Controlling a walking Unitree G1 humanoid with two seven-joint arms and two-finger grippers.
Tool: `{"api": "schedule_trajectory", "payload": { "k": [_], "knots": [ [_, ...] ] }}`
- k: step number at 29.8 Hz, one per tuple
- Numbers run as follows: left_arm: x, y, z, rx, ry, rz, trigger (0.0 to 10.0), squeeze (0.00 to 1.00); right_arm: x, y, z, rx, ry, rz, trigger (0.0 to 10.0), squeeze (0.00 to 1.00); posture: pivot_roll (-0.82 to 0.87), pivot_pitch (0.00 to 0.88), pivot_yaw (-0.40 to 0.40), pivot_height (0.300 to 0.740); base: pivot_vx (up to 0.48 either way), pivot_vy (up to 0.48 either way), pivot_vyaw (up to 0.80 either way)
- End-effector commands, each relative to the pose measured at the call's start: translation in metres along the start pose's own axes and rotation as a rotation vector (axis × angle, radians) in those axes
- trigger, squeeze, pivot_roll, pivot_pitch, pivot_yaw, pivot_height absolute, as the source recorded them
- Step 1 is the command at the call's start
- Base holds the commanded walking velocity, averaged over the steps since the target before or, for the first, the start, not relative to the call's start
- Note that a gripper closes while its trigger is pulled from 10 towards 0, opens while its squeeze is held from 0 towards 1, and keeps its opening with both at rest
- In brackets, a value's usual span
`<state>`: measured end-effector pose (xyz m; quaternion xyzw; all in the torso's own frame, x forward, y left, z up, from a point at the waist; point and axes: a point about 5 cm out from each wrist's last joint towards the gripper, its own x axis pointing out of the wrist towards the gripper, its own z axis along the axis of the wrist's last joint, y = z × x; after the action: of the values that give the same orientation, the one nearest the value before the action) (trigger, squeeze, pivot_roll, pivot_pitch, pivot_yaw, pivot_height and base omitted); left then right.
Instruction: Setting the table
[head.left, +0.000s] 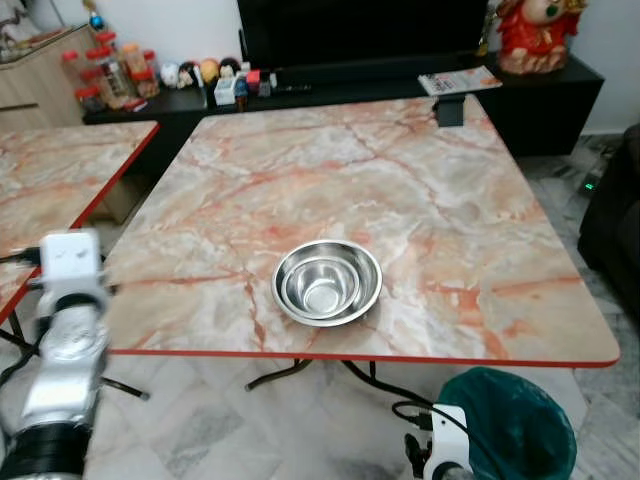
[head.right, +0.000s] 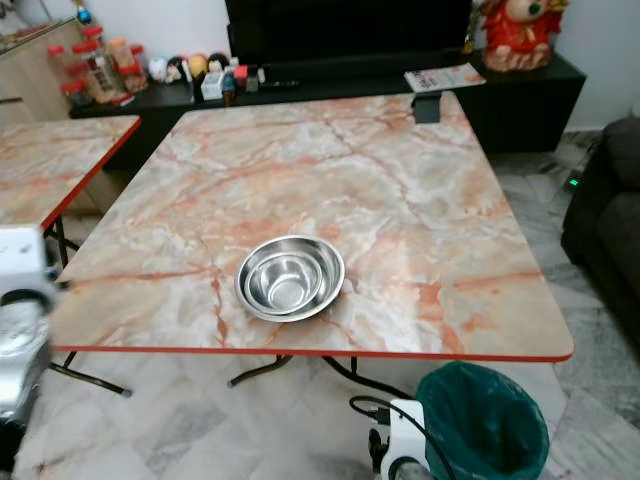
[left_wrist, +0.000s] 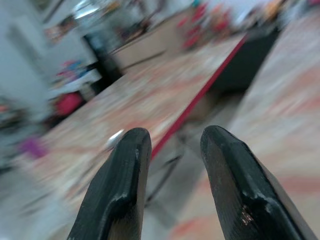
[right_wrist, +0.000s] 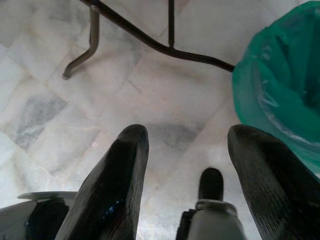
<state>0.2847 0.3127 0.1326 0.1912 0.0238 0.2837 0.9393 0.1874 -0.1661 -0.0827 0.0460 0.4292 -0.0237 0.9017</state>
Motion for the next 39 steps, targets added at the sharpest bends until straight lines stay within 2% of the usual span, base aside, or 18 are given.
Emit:
{"api": "schedule_trajectory", "payload": {
  "k": [1,4,5,7,8,11,14,15,16,18,22,23,24,25,26,29,32,39],
  "knots": [
    [-0.004,0.011,-0.022,0.07,0.068,0.045,10.0,0.0,0.0,0.004,0.0,-0.009,0.003,0.018,10.0,0.0,0.09,0.0,0.088,0.74,0.0,0.0,0.0],
    [-0.012,0.022,-0.053,0.155,0.174,0.08,10.0,0.0,0.0,0.003,0.0,-0.011,0.004,0.017,10.0,0.0,0.09,0.0,0.087,0.74,0.0,0.0,0.0],
    [-0.016,0.026,-0.07,0.2,0.237,0.082,10.0,0.0,0.0,0.003,-0.001,-0.011,0.005,0.016,10.0,0.0,0.09,0.0,0.087,0.74,0.0,0.0,0.0],
    [-0.036,0.034,-0.116,0.285,0.429,0.035,10.0,0.0,0.0,0.002,-0.002,-0.009,0.009,0.013,10.0,0.0,0.08,0.0,0.092,0.74,0.0,0.0,0.0],
    [-0.043,0.036,-0.129,0.308,0.493,0.012,10.0,0.0,0.0,0.002,-0.003,-0.009,0.009,0.012,10.0,0.0,0.08,0.0,0.094,0.74,0.0,0.0,0.0],
    [-0.069,0.028,-0.16,0.282,0.672,-0.118,10.0,0.0,-0.001,0.002,-0.005,-0.009,0.015,0.004,10.0,0.0,0.06,0.0,0.102,0.74,0.0,0.0,0.0],
    [-0.105,0.001,-0.185,0.208,0.836,-0.333,10.0,0.0,-0.002,-0.001,-0.008,-0.01,0.028,-0.004,10.0,0.0,0.05,0.0,0.103,0.74,0.0,0.0,0.0],
    [-0.112,-0.005,-0.188,0.205,0.859,-0.379,10.0,0.0,-0.002,-0.002,-0.008,-0.01,0.03,-0.006,10.0,0.0,0.05,0.0,0.103,0.74,0.0,0.0,0.0],
    [-0.125,-0.02,-0.193,0.188,0.889,-0.448,10.0,0.0,-0.002,-0.004,-0.008,-0.008,0.029,-0.01,10.0,0.0,0.04,0.0,0.1,0.74,0.0,0.0,0.0],
    [-0.134,-0.034,-0.194,0.135,0.909,-0.5,10.0,0.0,-0.002,-0.006,-0.008,-0.01,0.028,-0.013,10.0,0.0,0.04,0.0,0.096,0.74,0.0,0.0,0.0],
    [-0.138,-0.042,-0.194,0.097,0.915,-0.528,10.0,0.0,-0.002,-0.006,-0.008,-0.011,0.027,-0.014,10.0,0.0,0.04,0.0,0.096,0.74,0.0,0.0,0.0],
    [-0.143,-0.058,-0.19,0.061,0.902,-0.568,10.0,0.0,-0.002,-0.009,-0.006,-0.017,0.026,-0.018,10.0,0.0,0.02,0.0,0.077,0.74,0.0,0.0,0.0],
    [-0.151,-0.084,-0.184,0.004,0.881,-0.632,10.0,0.0,-0.002,-0.013,-0.003,-0.029,0.025,-0.025,10.0,0.0,0.02,0.0,0.076,0.74,0.0,0.0,0.0],
    [-0.154,-0.092,-0.182,-0.013,0.873,-0.653,10.0,0.0,-0.002,-0.014,-0.002,-0.034,0.026,-0.027,10.0,0.0,0.02,0.0,0.076,0.74,0.0,0.0,0.0],
    [-0.157,-0.097,-0.181,0.004,0.866,-0.681,10.0,0.0,-0.001,-0.014,-0.002,-0.037,0.026,-0.028,10.0,0.0,0.02,0.0,0.074,0.74,0.0,0.0,0.0],
    [-0.163,-0.105,-0.181,0.021,0.877,-0.71,10.0,0.0,-0.001,-0.015,0.0,-0.038,0.023,-0.031,10.0,0.0,0.0,0.0,0.076,0.74,0.0,0.0,0.0],
    [-0.166,-0.11,-0.18,-0.014,0.889,-0.723,10.0,0.0,-0.001,-0.016,0.0,-0.034,0.02,-0.036,10.0,0.0,-0.01,0.0,0.077,0.74,0.0,0.0,0.0],
    [-0.171,-0.11,-0.182,-0.027,0.903,-0.718,10.0,0.0,-0.003,-0.02,-0.005,-0.037,0.029,-0.045,10.0,0.0,-0.02,0.0,0.071,0.74,0.0,0.185,0.0]
  ]
}}
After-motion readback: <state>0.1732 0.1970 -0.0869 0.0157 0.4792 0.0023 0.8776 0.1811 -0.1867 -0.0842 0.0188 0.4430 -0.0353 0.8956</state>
